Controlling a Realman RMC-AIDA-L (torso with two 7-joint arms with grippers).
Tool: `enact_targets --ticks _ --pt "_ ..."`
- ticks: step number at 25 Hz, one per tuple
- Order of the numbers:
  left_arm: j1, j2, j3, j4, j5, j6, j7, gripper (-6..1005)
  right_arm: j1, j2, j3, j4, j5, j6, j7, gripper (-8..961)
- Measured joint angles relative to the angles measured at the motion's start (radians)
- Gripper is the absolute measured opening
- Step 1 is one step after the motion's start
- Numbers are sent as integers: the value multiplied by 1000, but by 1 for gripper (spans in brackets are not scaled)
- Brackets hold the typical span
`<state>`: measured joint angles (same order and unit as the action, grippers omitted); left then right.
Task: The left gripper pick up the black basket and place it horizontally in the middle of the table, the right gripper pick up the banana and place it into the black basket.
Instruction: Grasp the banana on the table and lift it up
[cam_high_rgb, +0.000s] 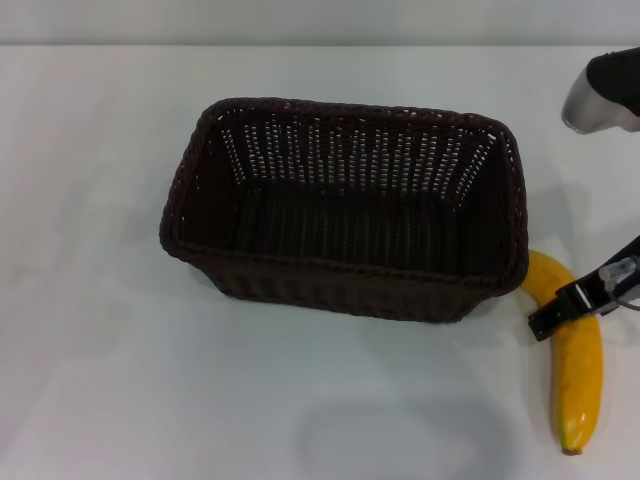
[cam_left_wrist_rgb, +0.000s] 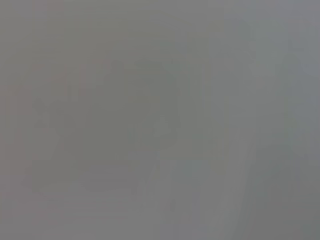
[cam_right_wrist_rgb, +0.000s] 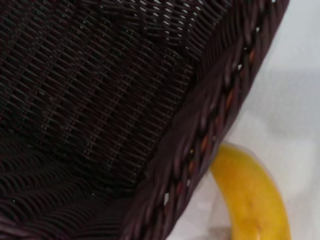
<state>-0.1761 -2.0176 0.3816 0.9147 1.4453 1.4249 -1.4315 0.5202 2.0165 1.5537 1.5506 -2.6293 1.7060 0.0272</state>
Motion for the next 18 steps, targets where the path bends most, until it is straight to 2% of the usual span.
enact_targets --ticks 10,18 --pt "-2 1 -4 -2 1 2 2 881 54 0 -47 -127 -17 -40 20 704" --pt "-1 -1 -4 -2 1 1 2 882 73 -1 -69 -144 -80 -38 23 689"
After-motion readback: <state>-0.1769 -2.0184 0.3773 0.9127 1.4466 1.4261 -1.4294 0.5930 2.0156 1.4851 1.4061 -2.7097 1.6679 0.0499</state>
